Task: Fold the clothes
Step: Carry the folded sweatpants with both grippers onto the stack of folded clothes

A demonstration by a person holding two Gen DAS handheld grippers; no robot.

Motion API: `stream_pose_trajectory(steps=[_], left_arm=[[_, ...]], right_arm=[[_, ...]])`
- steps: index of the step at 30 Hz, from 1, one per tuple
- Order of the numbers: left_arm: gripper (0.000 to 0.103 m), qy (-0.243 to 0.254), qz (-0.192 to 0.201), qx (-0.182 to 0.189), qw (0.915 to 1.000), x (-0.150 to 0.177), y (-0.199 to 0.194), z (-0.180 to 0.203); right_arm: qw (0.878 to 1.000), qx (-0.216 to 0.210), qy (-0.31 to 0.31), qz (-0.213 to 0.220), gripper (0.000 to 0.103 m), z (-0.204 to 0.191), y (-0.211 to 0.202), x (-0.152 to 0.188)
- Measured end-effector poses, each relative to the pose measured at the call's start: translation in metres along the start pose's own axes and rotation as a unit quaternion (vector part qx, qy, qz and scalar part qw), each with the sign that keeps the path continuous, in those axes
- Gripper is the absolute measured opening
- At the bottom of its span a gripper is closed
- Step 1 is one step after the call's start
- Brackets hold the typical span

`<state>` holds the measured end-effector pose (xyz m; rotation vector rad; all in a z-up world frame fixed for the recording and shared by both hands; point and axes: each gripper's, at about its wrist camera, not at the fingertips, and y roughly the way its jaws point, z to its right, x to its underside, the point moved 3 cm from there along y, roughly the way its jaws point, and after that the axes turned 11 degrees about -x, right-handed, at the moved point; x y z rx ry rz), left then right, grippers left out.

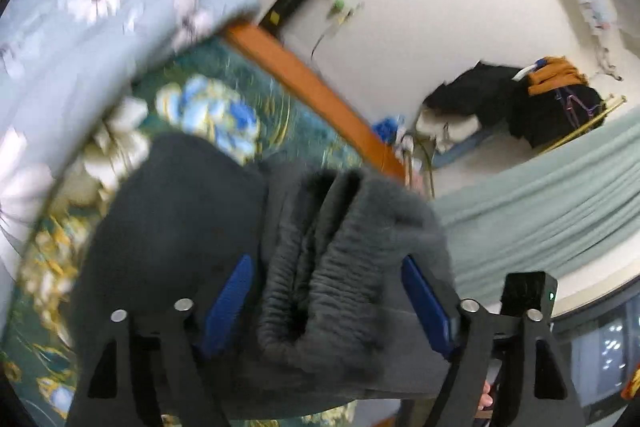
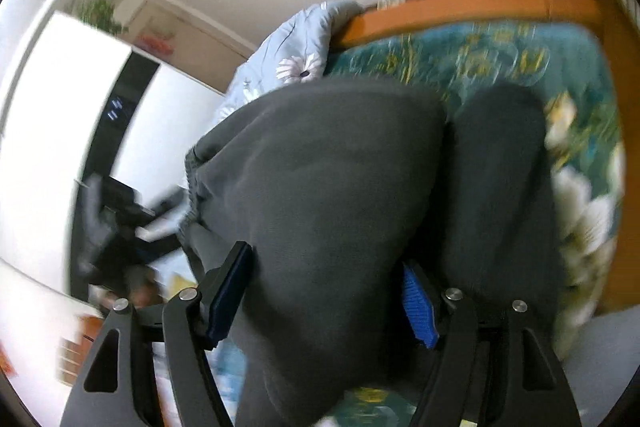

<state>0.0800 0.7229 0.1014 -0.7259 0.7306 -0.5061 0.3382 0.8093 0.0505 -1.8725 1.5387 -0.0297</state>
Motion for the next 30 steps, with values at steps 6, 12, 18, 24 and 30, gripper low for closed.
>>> stream_pose_trajectory(steps=[6, 12, 18, 24, 30], left_arm=[[0.082, 0.108, 0.081, -0.035, 0.9902, 0.006, -0.036, 0.043], [0.082, 0.175, 0.042, -0.096, 0.9790, 0.034, 0.016, 0.062], [0.082, 0.191, 0.079, -0.147, 0.9673, 0.065, -0.002, 0.066], [0.085, 0.217, 0.133, -0.196, 0.9469, 0.130, -0.035, 0.073], [0.103, 0.188, 0.151, -0.205, 0.9485, 0.164, -0.053, 0.073]], right_arm=[[0.992, 0.078, -0.090, 0.046, 0.072, -0.035, -0.035, -0.003], [0.991, 0.061, -0.113, 0.022, 0.072, -0.048, -0.004, 0.013], [0.989, 0.072, -0.124, 0.037, 0.072, -0.057, -0.018, 0.036], [0.987, 0.066, -0.134, 0.063, 0.075, -0.068, -0.044, 0.086], [0.987, 0.070, -0.128, 0.062, 0.085, -0.067, -0.047, 0.128]])
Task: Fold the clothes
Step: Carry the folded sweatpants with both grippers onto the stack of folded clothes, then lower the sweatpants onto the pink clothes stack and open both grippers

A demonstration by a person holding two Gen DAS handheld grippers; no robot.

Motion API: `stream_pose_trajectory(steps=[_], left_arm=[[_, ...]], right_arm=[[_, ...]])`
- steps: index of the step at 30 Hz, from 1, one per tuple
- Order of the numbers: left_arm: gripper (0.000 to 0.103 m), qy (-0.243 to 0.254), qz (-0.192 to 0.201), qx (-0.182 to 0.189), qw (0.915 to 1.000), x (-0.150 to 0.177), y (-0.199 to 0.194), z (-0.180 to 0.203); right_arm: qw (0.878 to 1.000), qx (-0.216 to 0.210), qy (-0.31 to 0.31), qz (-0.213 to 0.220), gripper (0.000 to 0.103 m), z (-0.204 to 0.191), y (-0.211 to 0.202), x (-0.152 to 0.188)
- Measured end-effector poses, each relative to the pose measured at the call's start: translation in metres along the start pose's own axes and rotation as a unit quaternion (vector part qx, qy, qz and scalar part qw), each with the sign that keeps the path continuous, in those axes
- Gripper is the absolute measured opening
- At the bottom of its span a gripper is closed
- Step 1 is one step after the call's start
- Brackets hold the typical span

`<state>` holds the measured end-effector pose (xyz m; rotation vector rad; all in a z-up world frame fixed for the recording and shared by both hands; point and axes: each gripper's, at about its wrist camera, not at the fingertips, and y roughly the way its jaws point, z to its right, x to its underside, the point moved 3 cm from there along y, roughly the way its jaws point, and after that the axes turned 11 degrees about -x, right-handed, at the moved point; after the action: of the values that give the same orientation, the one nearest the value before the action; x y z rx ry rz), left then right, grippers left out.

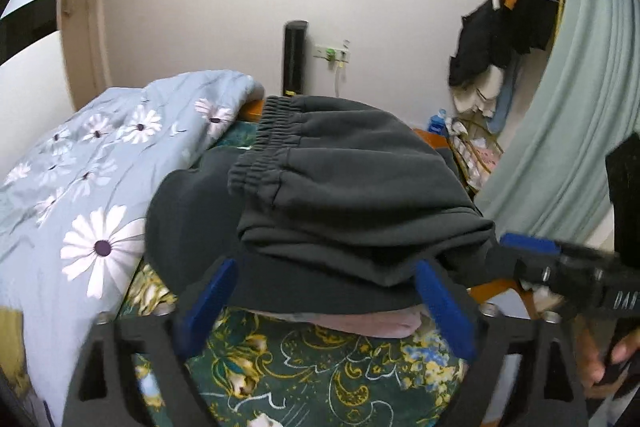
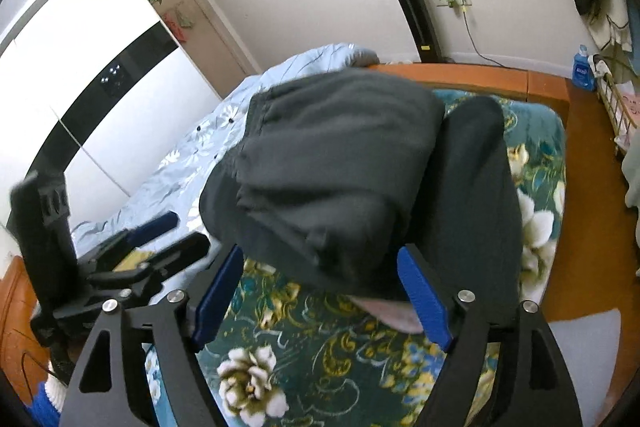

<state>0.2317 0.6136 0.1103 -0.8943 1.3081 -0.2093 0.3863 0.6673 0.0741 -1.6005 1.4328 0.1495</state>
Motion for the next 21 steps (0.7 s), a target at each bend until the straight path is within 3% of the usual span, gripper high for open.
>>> stream_pose_trajectory(steps=[7, 9, 21], left_arm=[[0.103, -0.018, -0.003, -0.026, 0.9995, 0.018, -0.016, -0.007], [0.103, -0.025, -0.006, -0.033, 0.9991, 0.024, -0.020, -0.010], [0.103, -0.108, -0.054, -0.064, 0.9907, 0.066, -0.023, -0.028]], right_arm=[[1.000, 0.020, -0.010, -0.005, 0.092, -0.009, 0.010, 0.021], [1.000, 0.015, -0.016, -0.005, 0.103, -0.013, 0.013, 0.026], [0.998, 0.057, -0.026, 0.018, 0.103, -0.017, 0.014, 0.045]])
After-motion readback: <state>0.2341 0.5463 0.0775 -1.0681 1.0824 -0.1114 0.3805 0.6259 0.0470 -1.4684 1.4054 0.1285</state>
